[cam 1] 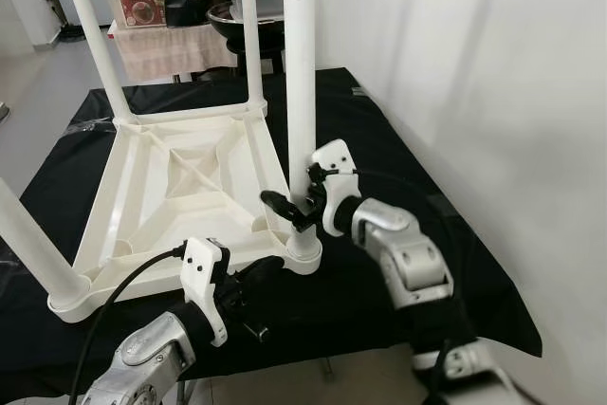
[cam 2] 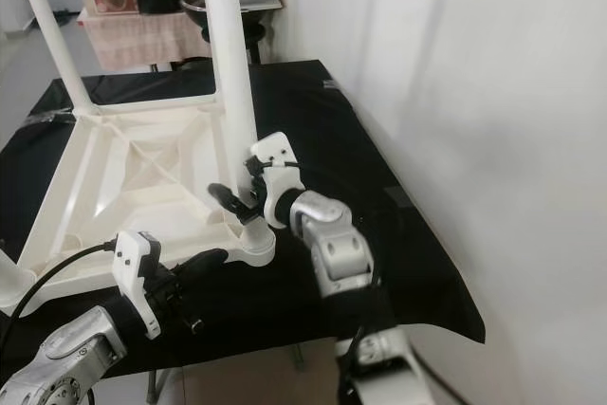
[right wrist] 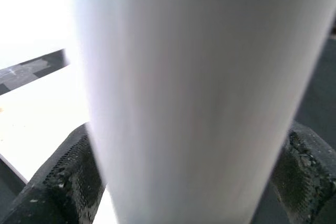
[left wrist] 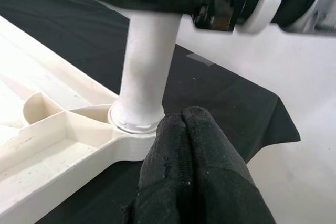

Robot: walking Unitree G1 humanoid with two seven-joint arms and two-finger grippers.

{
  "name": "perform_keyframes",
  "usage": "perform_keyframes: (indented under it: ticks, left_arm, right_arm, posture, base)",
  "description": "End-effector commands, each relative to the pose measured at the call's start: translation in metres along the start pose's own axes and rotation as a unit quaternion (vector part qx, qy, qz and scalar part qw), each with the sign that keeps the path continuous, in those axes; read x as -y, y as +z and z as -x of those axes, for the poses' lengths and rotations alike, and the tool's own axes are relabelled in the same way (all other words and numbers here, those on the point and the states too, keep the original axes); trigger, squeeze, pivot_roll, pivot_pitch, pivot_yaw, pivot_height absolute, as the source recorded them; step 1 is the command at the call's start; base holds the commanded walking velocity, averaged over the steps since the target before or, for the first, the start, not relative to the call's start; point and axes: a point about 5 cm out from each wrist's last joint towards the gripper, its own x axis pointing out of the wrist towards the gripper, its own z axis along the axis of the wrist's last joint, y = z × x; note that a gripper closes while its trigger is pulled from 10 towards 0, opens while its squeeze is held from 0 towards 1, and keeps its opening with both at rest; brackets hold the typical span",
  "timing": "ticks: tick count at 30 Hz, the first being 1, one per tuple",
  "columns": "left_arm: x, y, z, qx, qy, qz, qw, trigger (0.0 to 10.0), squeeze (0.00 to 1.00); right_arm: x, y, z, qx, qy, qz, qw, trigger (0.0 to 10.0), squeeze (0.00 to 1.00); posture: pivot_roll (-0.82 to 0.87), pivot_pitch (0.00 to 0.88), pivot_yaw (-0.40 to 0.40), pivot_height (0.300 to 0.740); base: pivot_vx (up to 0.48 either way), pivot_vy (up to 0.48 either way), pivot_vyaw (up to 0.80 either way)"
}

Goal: Building children table

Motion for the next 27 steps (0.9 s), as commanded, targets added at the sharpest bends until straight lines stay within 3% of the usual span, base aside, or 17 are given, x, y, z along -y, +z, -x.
perform_keyframes:
  ticks: [1, 2, 3, 6, 9, 12, 13, 20, 27]
  left_arm:
    - [0.001, -0.002, 0.000, -0.005, -0.001, 0.006, 1.000, 10.0, 0.00]
    - [0.001, -0.002, 0.000, -0.005, -0.001, 0.006, 1.000, 10.0, 0.00]
    - [0.001, -0.002, -0.001, -0.005, 0.000, 0.006, 1.000, 10.0, 0.00]
    - [0.001, -0.002, -0.001, -0.005, 0.000, 0.006, 1.000, 10.0, 0.00]
    - [0.002, -0.003, -0.002, -0.005, -0.001, 0.007, 1.000, 10.0, 0.00]
    - [0.003, -0.004, -0.003, -0.005, -0.001, 0.007, 1.000, 10.0, 0.00]
    - [0.003, -0.004, -0.003, -0.004, -0.001, 0.007, 1.000, 10.0, 0.00]
    - [0.005, -0.004, -0.003, -0.003, -0.002, 0.009, 1.000, 10.0, 0.00]
    - [0.006, -0.005, -0.002, -0.002, -0.004, 0.012, 1.000, 10.0, 0.00]
  right_arm:
    - [-0.001, -0.001, -0.002, 0.001, 0.037, 0.003, 0.999, 10.0, 1.00]
    - [-0.001, -0.001, -0.002, 0.001, 0.037, 0.003, 0.999, 10.0, 1.00]
    - [0.001, 0.000, -0.001, 0.001, 0.073, 0.011, 0.997, 10.0, 0.00]
    - [0.001, 0.001, 0.001, 0.001, 0.102, 0.023, 0.995, 10.0, 0.00]
    - [0.011, -0.007, 0.006, -0.030, 0.193, 0.065, 0.979, 10.0, 0.00]
    - [0.016, -0.010, 0.007, -0.039, 0.204, 0.071, 0.976, 10.0, 0.00]
    - [0.020, -0.011, 0.006, -0.038, 0.201, 0.063, 0.977, 0.0, 0.00]
    - [0.031, -0.013, 0.009, -0.032, 0.215, 0.020, 0.976, 0.0, 0.00]
    - [0.040, -0.027, 0.014, -0.048, 0.194, 0.009, 0.980, 0.0, 0.00]
  posture:
    - [0.05, 0.003, -0.033, 0.740]
    - [0.05, 0.003, -0.033, 0.740]
    - [0.05, 0.003, -0.033, 0.740]
    - [0.05, 0.001, -0.035, 0.740]
    - [0.05, 0.000, -0.044, 0.740]
    - [0.05, 0.000, -0.044, 0.740]
    - [0.06, 0.000, -0.047, 0.740]
    - [0.05, 0.000, -0.043, 0.740]
    - [0.04, 0.000, -0.050, 0.740]
  base:
    - [0.000, 0.000, 0.00]
    - [0.000, 0.000, 0.00]
    - [0.000, 0.000, 0.00]
    - [0.000, 0.000, 0.00]
    - [0.000, 0.000, 0.00]
    - [0.000, 0.000, 0.00]
    - [0.000, 0.000, 0.00]
    - [0.000, 0.000, 0.00]
    - [0.000, 0.000, 0.00]
